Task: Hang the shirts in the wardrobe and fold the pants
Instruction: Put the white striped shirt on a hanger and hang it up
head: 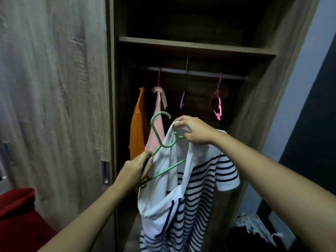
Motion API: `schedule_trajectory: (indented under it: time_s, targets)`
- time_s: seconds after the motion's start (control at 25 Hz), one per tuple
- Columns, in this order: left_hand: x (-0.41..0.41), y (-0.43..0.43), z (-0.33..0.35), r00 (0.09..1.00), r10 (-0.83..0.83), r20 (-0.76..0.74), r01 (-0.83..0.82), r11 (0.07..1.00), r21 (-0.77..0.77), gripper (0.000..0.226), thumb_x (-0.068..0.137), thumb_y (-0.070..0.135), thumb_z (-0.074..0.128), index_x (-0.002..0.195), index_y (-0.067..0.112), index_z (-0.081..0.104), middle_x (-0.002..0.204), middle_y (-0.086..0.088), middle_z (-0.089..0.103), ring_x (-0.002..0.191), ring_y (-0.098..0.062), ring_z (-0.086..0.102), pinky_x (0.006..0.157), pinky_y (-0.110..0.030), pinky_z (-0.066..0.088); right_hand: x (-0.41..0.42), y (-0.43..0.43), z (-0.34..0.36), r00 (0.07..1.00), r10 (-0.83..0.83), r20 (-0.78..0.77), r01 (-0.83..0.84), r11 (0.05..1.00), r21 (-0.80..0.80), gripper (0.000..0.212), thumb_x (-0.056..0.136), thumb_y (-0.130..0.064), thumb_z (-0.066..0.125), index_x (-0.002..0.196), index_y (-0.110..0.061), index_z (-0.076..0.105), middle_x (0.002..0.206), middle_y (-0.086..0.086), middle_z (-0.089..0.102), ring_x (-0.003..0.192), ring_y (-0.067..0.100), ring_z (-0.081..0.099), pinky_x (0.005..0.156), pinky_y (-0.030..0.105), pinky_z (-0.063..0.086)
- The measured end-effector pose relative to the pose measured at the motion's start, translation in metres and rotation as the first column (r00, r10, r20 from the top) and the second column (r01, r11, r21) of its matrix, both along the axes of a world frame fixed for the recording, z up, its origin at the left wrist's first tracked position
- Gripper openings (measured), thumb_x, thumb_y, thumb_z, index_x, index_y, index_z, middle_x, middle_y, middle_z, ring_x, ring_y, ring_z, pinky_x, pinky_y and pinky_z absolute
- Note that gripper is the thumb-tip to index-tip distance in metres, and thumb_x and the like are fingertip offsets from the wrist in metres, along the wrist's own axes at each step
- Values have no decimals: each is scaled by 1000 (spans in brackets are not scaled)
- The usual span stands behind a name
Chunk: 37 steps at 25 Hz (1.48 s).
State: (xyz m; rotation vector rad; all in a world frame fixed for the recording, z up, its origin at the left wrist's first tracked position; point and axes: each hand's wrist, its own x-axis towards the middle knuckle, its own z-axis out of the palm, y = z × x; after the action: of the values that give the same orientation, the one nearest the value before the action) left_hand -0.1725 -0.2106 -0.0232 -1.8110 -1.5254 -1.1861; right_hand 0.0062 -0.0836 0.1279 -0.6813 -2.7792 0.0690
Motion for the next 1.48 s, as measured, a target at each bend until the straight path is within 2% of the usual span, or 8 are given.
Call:
schedule_trajectory:
  time_s: [0.2,0.52,0.64,0.76,1.0,1.16,1.32,1.48]
  targets:
    - [-3,1,24,992,-62,110,50,993,111,40,98,35,37,105,4,61,89,-8,69,79,-9,61,70,-12,42,5,0,4,1000,14,-3,-10,836,548,46,92,-49,18,91,-22,55,85,-2,68,82,23,62,68,33,30]
    - [49,4,-1,990,120,-78,-89,942,323,29,89,31,50,113,17,55,113,-9,46,100,-25,48,81,-39,39,6,12,18,976,36,-213,96,810,579,67,85,-60,11,79,-21,65,75,5,71,75,32,67,57,27,29]
    - [70,19,-41,970,104,218,-60,978,-201,30,86,43,45,110,32,59,129,-7,36,116,-30,40,94,-47,38,7,10,27,953,104,-286,98,785,612,58,90,-53,22,71,-18,65,65,5,68,64,31,66,54,26,27]
    - [65,48,-36,877,216,429,94,799,-594,41,86,54,40,126,46,47,151,-1,10,136,-28,14,109,-50,24,16,5,39,927,134,-351,119,781,613,56,91,-49,25,72,-17,67,62,6,67,61,30,65,53,25,27]
    - [33,78,-28,849,43,527,378,649,-661,92,60,24,70,143,26,29,139,-2,44,121,-19,48,94,-32,47,53,31,28,906,70,-417,206,788,581,62,91,-57,20,69,-17,62,64,4,68,64,29,66,51,26,33]
    - [-17,75,-14,815,102,570,376,655,-655,56,38,26,65,93,14,66,94,-1,70,88,-18,66,77,-31,54,87,54,7,931,-50,-361,258,788,558,73,89,-64,11,72,-16,63,71,4,71,68,29,68,51,28,38]
    - [-50,76,24,939,49,339,264,529,-807,90,49,20,62,137,19,44,136,6,46,124,-15,47,101,-35,44,106,70,-26,938,-78,-337,291,703,649,71,95,-58,10,63,-19,59,59,1,67,52,24,65,39,25,34]
    - [-48,75,51,905,199,375,212,552,-806,53,71,-3,54,119,18,64,106,3,60,76,-10,59,57,-8,48,101,77,-33,944,-25,-330,252,701,668,69,97,-55,13,58,-19,56,53,-3,64,44,20,61,39,22,27]
